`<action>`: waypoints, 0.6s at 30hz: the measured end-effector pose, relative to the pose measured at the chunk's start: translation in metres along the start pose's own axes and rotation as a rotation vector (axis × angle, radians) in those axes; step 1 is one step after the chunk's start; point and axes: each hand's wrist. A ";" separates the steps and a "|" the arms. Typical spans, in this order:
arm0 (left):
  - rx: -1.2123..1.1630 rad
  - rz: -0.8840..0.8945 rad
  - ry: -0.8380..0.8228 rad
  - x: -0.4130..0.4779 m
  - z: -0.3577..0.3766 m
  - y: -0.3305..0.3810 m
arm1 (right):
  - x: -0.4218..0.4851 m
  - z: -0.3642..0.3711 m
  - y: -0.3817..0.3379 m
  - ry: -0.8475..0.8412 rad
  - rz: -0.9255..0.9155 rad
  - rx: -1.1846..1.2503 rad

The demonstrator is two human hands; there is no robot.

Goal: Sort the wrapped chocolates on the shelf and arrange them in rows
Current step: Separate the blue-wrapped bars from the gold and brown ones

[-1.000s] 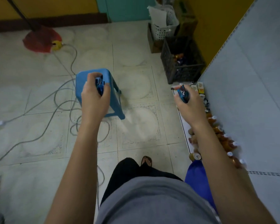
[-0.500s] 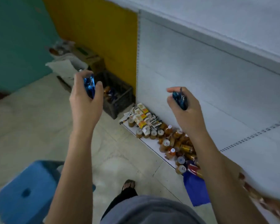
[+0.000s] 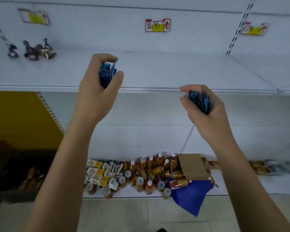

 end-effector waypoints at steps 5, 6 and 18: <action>-0.152 -0.099 -0.190 0.091 0.010 0.000 | 0.085 -0.010 -0.001 0.001 0.052 -0.078; -0.145 -0.125 -0.221 0.108 0.013 -0.003 | 0.103 -0.012 0.002 -0.021 0.069 -0.078; -0.318 -0.465 -0.330 0.247 0.077 -0.072 | 0.287 -0.014 0.051 -0.196 0.500 0.284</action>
Point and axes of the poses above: each hand's wrist, its own x-axis towards the middle knuckle, its own z-axis out of the palm, y = z × x, and after that the axes turned 7 degrees about -y, right-handed
